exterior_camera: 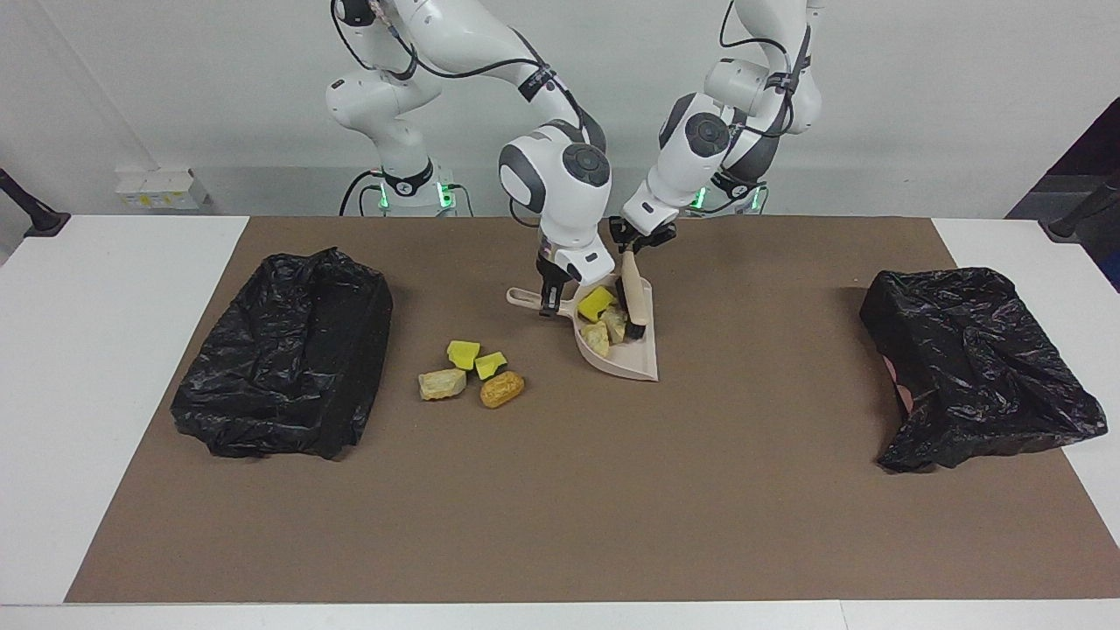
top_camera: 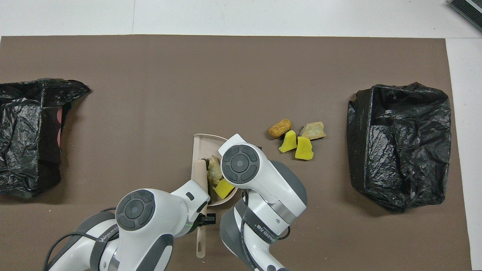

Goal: Sweep and dump trash in bin
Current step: 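Carry the loaded dustpan to the black bag with the right gripper, then tip the dustpan into the bag while the left gripper drops the brush, then bring the empty dustpan back to the table center with the right gripper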

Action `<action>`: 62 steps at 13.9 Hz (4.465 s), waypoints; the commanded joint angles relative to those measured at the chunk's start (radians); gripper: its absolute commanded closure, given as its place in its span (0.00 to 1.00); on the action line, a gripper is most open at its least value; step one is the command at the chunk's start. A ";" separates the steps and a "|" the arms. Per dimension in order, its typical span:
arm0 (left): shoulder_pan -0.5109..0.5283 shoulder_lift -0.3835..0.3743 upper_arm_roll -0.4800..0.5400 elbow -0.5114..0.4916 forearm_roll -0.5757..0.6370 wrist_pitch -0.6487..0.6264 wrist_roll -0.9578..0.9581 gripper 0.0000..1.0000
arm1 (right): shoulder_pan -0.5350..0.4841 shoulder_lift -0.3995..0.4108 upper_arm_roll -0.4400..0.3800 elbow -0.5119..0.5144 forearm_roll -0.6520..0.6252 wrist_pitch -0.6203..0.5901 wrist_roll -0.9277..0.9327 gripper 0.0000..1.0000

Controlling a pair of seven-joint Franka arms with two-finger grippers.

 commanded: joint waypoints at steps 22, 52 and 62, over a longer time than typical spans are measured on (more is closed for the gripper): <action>-0.249 0.061 -0.022 0.054 0.088 -0.130 -0.343 0.22 | -0.853 -0.378 -0.002 -0.015 -0.419 -0.284 -0.773 1.00; 0.458 0.171 0.016 0.650 0.282 -0.386 0.405 0.00 | -0.327 -0.101 0.092 0.328 -0.004 -0.554 0.780 1.00; 0.509 0.061 0.014 0.690 0.298 -0.613 0.463 0.00 | -0.081 0.439 0.084 0.768 0.154 -0.183 1.385 1.00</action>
